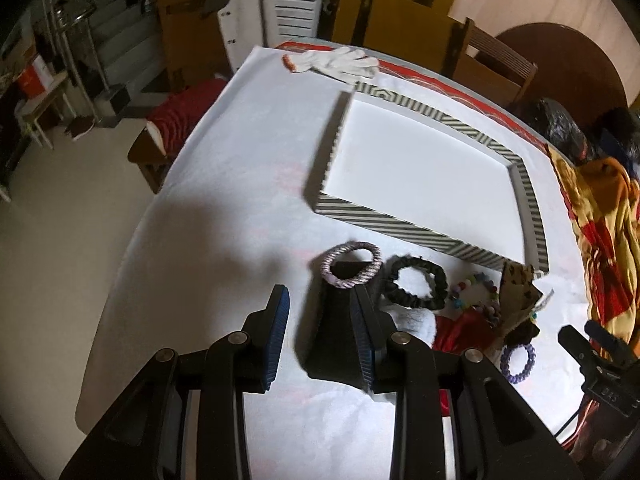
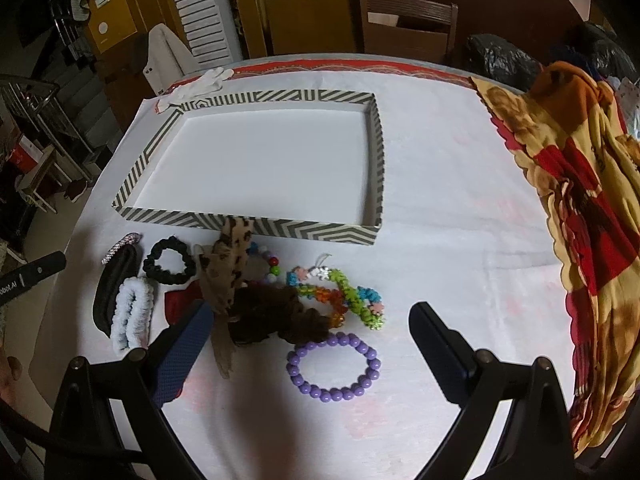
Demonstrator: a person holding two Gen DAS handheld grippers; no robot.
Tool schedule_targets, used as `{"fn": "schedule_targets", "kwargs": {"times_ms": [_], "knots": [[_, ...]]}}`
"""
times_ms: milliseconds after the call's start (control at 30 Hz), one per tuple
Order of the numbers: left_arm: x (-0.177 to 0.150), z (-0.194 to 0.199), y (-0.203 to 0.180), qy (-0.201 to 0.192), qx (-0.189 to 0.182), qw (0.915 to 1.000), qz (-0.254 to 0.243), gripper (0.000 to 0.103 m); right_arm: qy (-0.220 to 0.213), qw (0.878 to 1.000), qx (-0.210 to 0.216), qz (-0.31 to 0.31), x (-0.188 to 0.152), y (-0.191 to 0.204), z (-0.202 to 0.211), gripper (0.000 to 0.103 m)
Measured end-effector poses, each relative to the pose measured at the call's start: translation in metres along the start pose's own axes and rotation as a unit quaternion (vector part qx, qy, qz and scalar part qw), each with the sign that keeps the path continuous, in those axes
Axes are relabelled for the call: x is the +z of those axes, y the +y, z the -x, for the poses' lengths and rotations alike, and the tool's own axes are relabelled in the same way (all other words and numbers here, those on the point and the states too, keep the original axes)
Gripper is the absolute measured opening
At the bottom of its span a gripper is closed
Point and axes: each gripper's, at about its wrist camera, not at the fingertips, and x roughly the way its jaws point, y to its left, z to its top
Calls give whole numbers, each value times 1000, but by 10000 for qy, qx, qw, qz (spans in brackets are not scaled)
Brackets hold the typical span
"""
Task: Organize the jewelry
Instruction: 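Move both grippers over the pile of hair accessories beside the tray, then grasp the pink-white braided bracelet with the left gripper while the right grasps the leopard bow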
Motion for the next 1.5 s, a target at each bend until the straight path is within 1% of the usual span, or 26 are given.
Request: {"fn": "schedule_targets", "kwargs": {"times_ms": [167, 267, 467, 567, 633, 800, 867, 933, 1033, 1067, 1300, 1367, 1400, 1433, 1467, 1500], "knots": [[2, -9, 6, 209, -143, 9996, 110, 23, 25, 10000, 13, -86, 0, -12, -1, 100], [2, -13, 2, 283, -190, 9994, 81, 23, 36, 9999, 44, -100, 0, -19, -1, 100], [4, -20, -12, 319, -228, 9991, -187, 23, 64, 9997, 229, -115, -5, -35, -2, 100], [5, -26, -18, 405, -236, 9985, -298, 23, 130, 9994, 285, -127, -6, -39, -6, 95], [6, -28, -21, 448, -311, 9979, -348, 23, 155, 9990, 401, -132, -7, -39, -7, 95], [6, -33, -29, 498, -496, 9958, -588, 23, 255, 9986, 464, -18, -9, -36, -14, 95], [8, -37, -31, 531, -558, 9952, -609, 23, 307, 9982, 524, -36, -9, -36, -16, 95], [11, -40, -31, 530, -587, 9949, -623, 23, 337, 9972, 659, -53, -8, -34, -17, 95], [16, -47, -33, 565, -598, 9945, -641, 23, 309, 9945, 997, 57, -7, -24, -16, 95], [17, -51, -35, 586, -600, 9941, -690, 23, 306, 9940, 1042, 115, -6, -19, -17, 95], [20, -75, -36, 797, -294, 9911, -1025, 23, 310, 9891, 1308, 602, 2, 16, -25, 95], [21, -80, -35, 859, -349, 9901, -1054, 23, 339, 9884, 1318, 681, 5, 23, -31, 95], [22, -81, -34, 889, -420, 9898, -1035, 23, 362, 9874, 1363, 720, 7, 27, -36, 91], [23, -82, -34, 892, -486, 9896, -1020, 20, 391, 9862, 1430, 741, 8, 30, -41, 88], [23, -83, -33, 890, -567, 9892, -1018, 12, 419, 9855, 1469, 742, 9, 31, -44, 76], [23, -83, -33, 897, -685, 9883, -1022, 10, 472, 9839, 1568, 719, 10, 33, -50, 63]]}}
